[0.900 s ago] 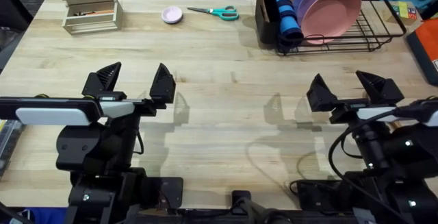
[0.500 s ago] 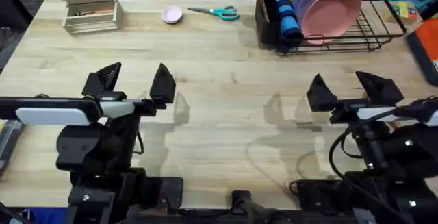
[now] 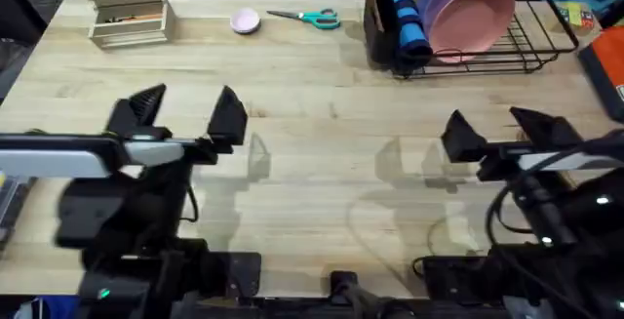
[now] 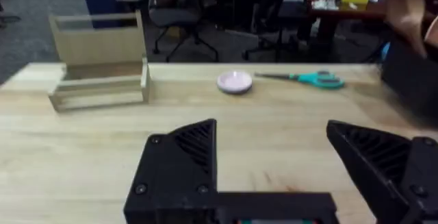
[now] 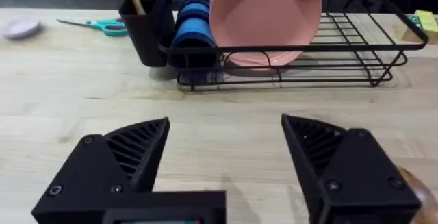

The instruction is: Pick up the spoon on the table one by one and put them onto the rack

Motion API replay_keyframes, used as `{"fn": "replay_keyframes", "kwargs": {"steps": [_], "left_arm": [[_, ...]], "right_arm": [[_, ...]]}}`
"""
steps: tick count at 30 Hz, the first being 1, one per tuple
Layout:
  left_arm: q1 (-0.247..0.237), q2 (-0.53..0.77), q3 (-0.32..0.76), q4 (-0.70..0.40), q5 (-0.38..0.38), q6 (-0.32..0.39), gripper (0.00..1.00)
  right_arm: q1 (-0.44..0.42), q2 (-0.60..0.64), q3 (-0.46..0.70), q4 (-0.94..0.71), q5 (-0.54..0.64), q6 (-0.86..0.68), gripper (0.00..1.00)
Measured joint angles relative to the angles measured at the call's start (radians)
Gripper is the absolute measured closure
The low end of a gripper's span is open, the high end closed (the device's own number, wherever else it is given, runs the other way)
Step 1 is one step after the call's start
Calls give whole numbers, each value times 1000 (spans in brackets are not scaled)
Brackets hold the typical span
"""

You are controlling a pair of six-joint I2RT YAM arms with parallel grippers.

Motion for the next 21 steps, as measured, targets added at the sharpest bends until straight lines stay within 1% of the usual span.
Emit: {"fn": "replay_keyframes", "kwargs": {"steps": [3, 6, 12, 13, 15, 21], "left_arm": [[0, 46, 102, -51, 0, 0, 7], [0, 131, 205, -91, 0, 0, 7], [0, 385, 441, -157, 7, 0, 7], [0, 516, 569, -208, 21, 0, 7], [0, 599, 655, -262, 31, 0, 7], [0, 815, 889, -449, 49, 0, 7]], "right_arm": [[0, 55, 110, -69, 3, 4, 9], [0, 147, 240, -98, 4, 3, 9], [0, 422, 492, -107, 3, 3, 9], [0, 570, 622, -147, -3, 3, 9], [0, 657, 706, -187, -8, 3, 9], [0, 892, 981, -401, -27, 3, 9]]}}
